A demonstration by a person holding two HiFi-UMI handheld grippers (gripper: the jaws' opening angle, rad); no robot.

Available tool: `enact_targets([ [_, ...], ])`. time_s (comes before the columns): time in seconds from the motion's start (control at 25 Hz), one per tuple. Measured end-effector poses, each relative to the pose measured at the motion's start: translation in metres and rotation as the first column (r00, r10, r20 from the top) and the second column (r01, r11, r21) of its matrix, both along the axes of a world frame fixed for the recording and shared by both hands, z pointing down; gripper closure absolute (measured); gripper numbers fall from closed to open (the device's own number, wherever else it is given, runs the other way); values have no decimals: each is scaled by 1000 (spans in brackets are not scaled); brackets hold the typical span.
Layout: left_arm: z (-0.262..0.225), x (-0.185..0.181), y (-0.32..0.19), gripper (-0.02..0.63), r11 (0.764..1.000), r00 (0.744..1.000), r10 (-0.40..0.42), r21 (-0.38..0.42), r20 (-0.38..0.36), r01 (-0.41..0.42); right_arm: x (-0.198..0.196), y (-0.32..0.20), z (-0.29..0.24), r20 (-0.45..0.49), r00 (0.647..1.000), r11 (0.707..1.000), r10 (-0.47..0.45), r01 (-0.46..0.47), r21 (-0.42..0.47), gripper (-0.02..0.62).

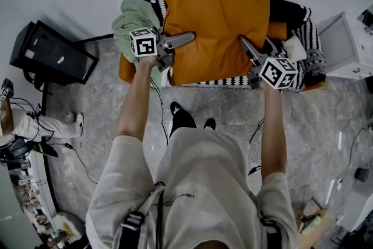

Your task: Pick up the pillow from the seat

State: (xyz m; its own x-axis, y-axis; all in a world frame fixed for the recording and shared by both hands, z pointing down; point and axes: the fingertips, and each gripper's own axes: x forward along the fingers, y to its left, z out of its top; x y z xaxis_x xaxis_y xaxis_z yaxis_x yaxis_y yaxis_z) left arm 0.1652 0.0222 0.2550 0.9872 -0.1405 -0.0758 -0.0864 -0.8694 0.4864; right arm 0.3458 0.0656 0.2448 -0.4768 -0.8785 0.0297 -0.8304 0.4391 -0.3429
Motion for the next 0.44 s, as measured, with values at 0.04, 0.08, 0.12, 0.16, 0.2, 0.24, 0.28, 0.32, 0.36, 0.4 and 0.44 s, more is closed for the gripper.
enact_targets([
  [0.04,2,-1,1,218,1000,1000,1,-3,1,-1,-1,1,2,2,1000,1000,1,-1,-3,275],
  [0.08,3,-2,1,218,1000,1000,1,-8,3,0,-2,1,3,4,1000,1000,0,0,-6,275],
  [0.12,5,-3,2,218,1000,1000,0,-12,5,1,-3,1,5,6,1000,1000,-1,1,-9,275],
  [0.16,6,-3,2,218,1000,1000,-2,-15,7,2,-3,1,6,7,1000,1000,-3,3,-12,275],
  [0.2,6,-3,1,216,1000,1000,-4,-17,9,4,-3,1,6,8,1000,1000,-4,4,-13,275],
  [0.24,6,-3,1,216,1000,1000,-6,-18,9,6,-2,0,7,8,1000,1000,-6,6,-13,275],
  [0.28,6,-2,1,216,1000,1000,-8,-17,10,8,-1,0,7,9,1000,1000,-7,7,-13,275],
  [0.32,5,-1,1,216,1000,1000,-10,-17,12,10,0,-1,7,9,1000,1000,-8,8,-12,275],
  [0.36,5,-1,1,216,1000,1000,-12,-16,13,12,0,-1,7,10,1000,1000,-8,9,-11,275],
  [0.4,5,0,2,216,1000,1000,-14,-15,15,14,1,0,8,10,1000,1000,-9,9,-11,275],
  [0.44,5,1,2,216,1000,1000,-16,-14,17,16,1,0,9,11,1000,1000,-9,9,-12,275],
])
